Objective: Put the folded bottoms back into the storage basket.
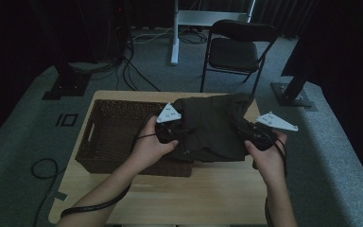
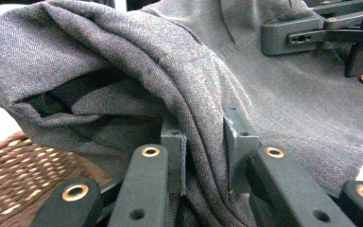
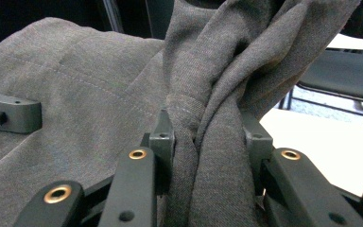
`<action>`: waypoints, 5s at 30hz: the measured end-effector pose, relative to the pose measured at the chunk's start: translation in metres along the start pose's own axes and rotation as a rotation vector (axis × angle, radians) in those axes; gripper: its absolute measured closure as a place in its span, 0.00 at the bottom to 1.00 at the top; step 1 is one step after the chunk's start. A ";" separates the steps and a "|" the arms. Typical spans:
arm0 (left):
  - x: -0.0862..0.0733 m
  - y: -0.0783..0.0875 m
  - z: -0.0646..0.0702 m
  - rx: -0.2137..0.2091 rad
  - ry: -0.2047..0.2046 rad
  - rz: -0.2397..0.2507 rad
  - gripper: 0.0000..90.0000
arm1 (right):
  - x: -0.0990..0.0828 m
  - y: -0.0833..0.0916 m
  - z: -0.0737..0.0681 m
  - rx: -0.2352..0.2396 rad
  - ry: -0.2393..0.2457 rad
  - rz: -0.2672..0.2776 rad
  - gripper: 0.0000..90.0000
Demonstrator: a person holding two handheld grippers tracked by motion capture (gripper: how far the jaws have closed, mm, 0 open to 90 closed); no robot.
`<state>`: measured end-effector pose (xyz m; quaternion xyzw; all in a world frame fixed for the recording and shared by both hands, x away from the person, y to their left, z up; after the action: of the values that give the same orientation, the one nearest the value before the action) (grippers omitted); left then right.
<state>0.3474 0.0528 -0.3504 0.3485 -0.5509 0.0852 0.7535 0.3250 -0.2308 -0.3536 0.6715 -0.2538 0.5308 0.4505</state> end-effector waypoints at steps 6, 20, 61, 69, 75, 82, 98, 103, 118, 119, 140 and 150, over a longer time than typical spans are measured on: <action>-0.001 0.020 -0.018 0.032 0.006 0.012 0.83 | 0.012 -0.022 -0.020 0.034 0.004 0.017 0.73; -0.012 0.050 -0.066 0.058 0.022 0.040 0.83 | 0.026 -0.060 -0.054 0.068 0.025 0.028 0.73; -0.081 0.094 -0.168 0.214 0.114 0.023 0.83 | -0.004 -0.184 -0.144 0.157 -0.001 0.028 0.73; -0.096 0.085 -0.180 0.215 0.152 -0.018 0.83 | -0.022 -0.199 -0.147 0.154 -0.020 -0.020 0.73; -0.101 0.078 -0.186 0.226 0.154 -0.021 0.83 | -0.029 -0.209 -0.149 0.142 -0.028 -0.031 0.73; -0.108 0.076 -0.186 0.217 0.159 -0.024 0.83 | -0.034 -0.209 -0.149 0.145 -0.032 -0.039 0.73; -0.127 0.070 -0.196 0.219 0.218 -0.100 0.83 | -0.047 -0.218 -0.149 0.170 -0.058 -0.142 0.73; -0.130 0.067 -0.199 0.236 0.221 -0.128 0.83 | -0.048 -0.227 -0.151 0.160 -0.024 -0.197 0.72; -0.149 0.054 -0.211 0.285 0.291 -0.204 0.82 | -0.064 -0.251 -0.145 0.117 -0.020 -0.388 0.70; -0.149 0.053 -0.211 0.283 0.297 -0.208 0.82 | -0.065 -0.252 -0.144 0.113 -0.030 -0.395 0.70; -0.157 0.047 -0.220 0.409 0.318 -0.262 0.32 | -0.075 -0.257 -0.137 0.023 0.037 -0.416 0.17; -0.130 0.058 -0.210 0.424 0.335 -0.119 0.26 | -0.046 -0.241 -0.136 0.025 0.050 -0.312 0.17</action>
<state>0.4305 0.2589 -0.4726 0.5114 -0.3668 0.2107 0.7481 0.4422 -0.0059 -0.4733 0.6947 -0.1285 0.4741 0.5255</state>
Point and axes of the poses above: each handheld gripper's, and its own axes: y roughly backward along the jaws, x roughly out of its top, z roughly to its right, the point moved 1 cm from there along -y, roughly forward along the jaws, and after that the axes turned 5 degrees about y, right-handed, at the moved point
